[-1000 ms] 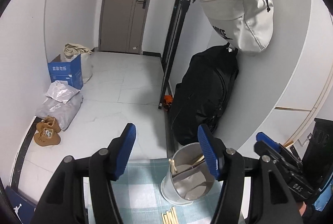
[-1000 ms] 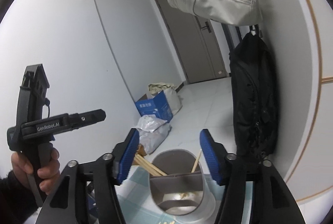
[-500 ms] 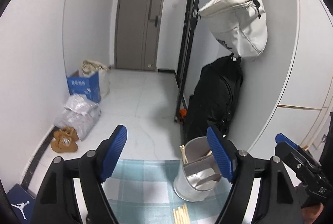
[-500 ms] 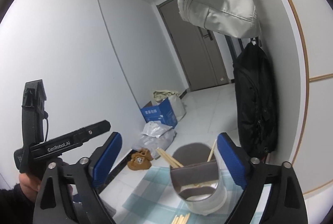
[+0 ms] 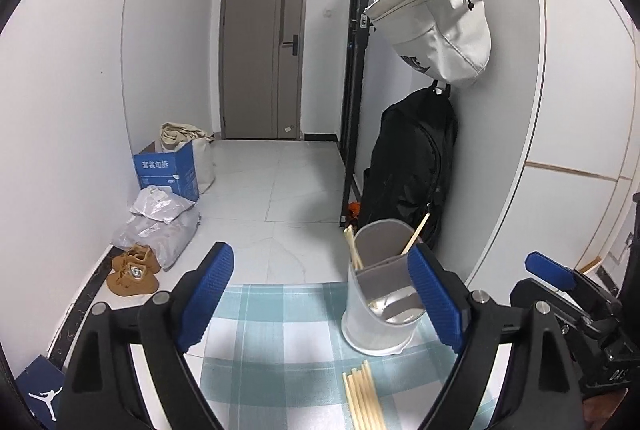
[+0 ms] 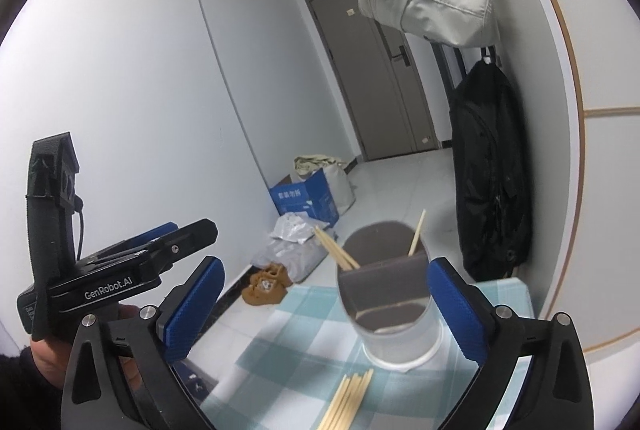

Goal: Organize utensils
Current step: 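Lower both grippers back toward the chopstick bundle beside the holder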

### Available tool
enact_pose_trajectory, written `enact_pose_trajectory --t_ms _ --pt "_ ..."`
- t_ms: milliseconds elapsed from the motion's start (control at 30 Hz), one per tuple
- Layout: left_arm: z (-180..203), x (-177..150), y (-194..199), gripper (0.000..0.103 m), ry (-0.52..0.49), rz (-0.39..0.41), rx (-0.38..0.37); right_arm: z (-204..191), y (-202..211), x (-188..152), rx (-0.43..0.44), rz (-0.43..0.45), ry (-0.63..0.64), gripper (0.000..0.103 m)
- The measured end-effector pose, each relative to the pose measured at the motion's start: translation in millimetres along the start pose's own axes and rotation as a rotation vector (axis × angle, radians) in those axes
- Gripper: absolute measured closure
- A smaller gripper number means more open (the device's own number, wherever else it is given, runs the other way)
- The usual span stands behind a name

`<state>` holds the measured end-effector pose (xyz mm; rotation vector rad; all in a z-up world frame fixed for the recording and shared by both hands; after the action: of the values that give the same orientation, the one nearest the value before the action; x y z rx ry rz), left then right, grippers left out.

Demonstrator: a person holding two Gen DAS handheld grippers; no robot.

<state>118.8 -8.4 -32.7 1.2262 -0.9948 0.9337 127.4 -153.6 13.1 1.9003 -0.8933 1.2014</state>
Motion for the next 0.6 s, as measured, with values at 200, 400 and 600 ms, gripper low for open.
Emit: enact_pose_trajectory --t_ms 200,400,600 --pt "-5.3 -31.8 -6.3 0.017 0.015 -0.056 0.023 5.3 1.5 -32.1 -0.044 -0.03 0.02 0.0" --pt "-10.3 -64.0 -16.9 0.017 0.027 -0.126 0.029 16.1 -4.2 -72.0 -0.063 -0.123 0.01 0.0" --pt "-13.1 -89.9 -23.6 0.017 0.048 -0.161 0.009 28.1 -13.1 -114.0 -0.103 -0.245 0.02 0.0"
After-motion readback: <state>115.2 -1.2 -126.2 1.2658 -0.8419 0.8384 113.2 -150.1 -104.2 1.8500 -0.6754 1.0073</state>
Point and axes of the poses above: each gripper's, at about its wrist camera, not at the fingertips, and y roughly against the way its jaws point, z to its right, x to its top, the point moved 9 cm from there along -y, roughly the way its jaws point, and after that the axes turned 10 degrees about z, right-handed, at the moved point
